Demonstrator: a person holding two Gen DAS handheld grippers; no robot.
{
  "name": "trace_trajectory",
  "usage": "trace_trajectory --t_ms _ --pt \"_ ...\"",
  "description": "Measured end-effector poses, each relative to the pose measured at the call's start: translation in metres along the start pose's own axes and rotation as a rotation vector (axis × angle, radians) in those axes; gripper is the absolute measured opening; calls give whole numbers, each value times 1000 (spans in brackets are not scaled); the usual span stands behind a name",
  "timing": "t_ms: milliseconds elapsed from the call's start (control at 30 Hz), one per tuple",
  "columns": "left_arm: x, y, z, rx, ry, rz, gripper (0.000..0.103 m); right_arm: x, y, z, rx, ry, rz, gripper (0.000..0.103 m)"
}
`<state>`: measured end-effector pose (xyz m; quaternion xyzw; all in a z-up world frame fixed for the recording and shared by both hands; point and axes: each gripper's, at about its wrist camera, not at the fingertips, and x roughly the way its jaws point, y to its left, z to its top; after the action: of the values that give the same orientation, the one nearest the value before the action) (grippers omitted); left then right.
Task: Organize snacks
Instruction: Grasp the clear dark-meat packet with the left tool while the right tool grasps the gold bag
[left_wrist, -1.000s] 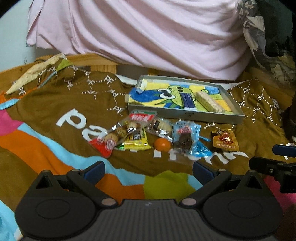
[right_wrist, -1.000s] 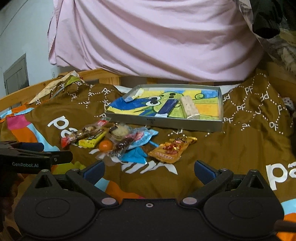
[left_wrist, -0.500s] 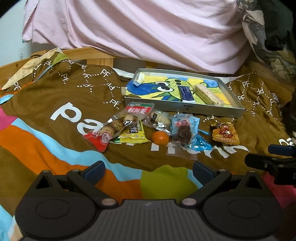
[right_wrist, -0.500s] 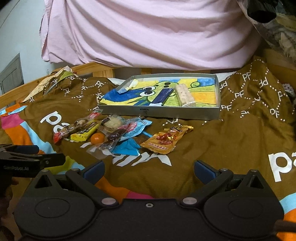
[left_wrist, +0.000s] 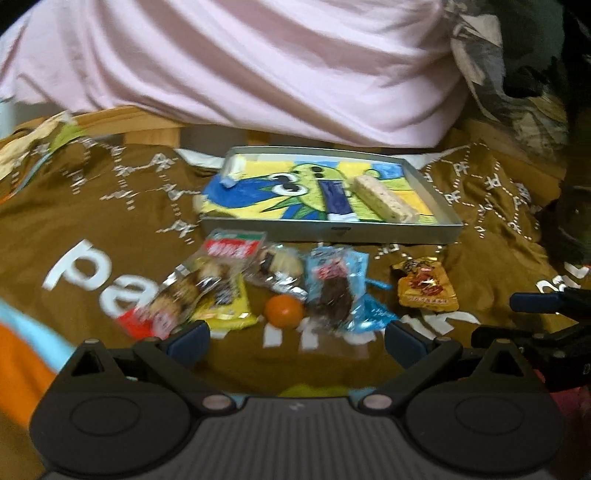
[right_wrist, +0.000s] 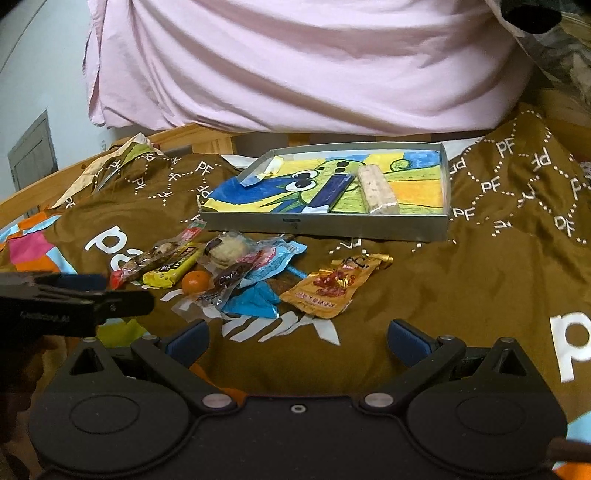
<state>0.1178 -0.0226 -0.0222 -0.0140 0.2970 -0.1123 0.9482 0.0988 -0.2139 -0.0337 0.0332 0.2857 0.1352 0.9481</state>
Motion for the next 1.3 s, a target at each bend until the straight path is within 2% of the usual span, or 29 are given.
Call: trace_trajectory --t_ms 167,267,467,767,833,1000,1100,1167,1233,1300 --pt "23 -5 18 33 45 -67 103 10 -18 11 39 44 129 99" --pt "38 -10 28 70 59 -101 103 20 -24 20 23 71 153 91" --pt "66 -16 42 83 94 -192 101 44 -39 36 24 125 153 85" --pt "108 -9 53 26 240 -265 84 73 -56 46 46 195 143 66" --pt "112 -10 55 51 262 -258 79 77 -59 46 66 200 132 61" --pt "117 -6 57 69 304 -243 65 90 -65 45 118 224 141 61" --pt "118 -5 58 68 316 -237 65 99 -68 49 154 233 150 61" --pt "119 -5 58 61 321 -230 63 104 -69 51 167 234 145 55" --pt "119 -5 59 48 325 -213 57 110 -70 51 182 240 136 38" --pt "118 -5 59 43 328 -206 57 111 -71 49 215 233 143 36"
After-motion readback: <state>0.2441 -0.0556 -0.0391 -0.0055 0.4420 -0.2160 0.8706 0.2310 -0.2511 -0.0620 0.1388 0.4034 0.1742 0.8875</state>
